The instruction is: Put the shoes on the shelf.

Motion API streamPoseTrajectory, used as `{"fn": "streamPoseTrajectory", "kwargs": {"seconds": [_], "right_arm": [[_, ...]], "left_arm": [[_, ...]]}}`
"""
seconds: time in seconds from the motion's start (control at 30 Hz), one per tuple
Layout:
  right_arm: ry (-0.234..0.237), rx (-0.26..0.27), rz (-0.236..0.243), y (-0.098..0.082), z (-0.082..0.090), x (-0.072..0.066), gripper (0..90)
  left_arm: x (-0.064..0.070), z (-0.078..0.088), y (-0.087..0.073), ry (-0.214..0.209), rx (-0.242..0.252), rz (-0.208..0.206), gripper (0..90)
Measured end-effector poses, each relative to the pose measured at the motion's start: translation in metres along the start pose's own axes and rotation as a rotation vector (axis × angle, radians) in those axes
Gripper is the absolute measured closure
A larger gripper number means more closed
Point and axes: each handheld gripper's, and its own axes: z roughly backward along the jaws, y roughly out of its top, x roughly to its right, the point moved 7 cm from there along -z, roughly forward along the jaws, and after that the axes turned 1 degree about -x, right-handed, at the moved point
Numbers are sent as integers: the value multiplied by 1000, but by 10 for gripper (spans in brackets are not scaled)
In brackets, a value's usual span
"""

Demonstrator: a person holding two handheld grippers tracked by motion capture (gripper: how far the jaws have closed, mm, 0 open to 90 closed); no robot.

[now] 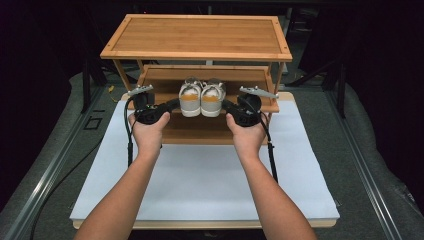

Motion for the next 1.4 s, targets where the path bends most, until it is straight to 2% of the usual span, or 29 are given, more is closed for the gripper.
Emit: {"fn": "streamPoseTrajectory", "kwargs": {"seconds": [0.07,0.17,0.3,0.5,0.67,0.7,0.83,1.1,1.2,1.23,1.4], "right_arm": [[-2,-7,13,-1,0,-2,898],[-3,-5,8,-1,-1,-3,900],[-8,-14,17,-1,0,-4,900],[-9,7,6,0,-3,-2,900],[-7,-3,-18,3,-6,2,900],[5,-9,-38,5,-8,4,900],[10,3,-65,8,-14,9,900],[-13,-10,-37,13,-22,9,900],[-10,-3,-41,15,-26,10,900],[-16,-24,-39,15,-27,11,900],[-10,1,-49,18,-32,15,900]], "left_arm": [[-2,-3,-2,1,2,9,884],[-1,-4,-2,5,0,5,892],[-2,-4,-1,-13,1,22,894],[-2,-6,0,-14,-7,24,895],[-3,-11,3,-4,-9,33,896],[-3,-12,3,-2,-10,32,895],[-4,-20,8,8,-16,35,895],[-12,-29,13,12,-12,51,896],[-14,-32,15,10,-18,37,896],[-14,-33,16,16,-19,40,896],[-15,-38,18,15,-19,44,896]]}}
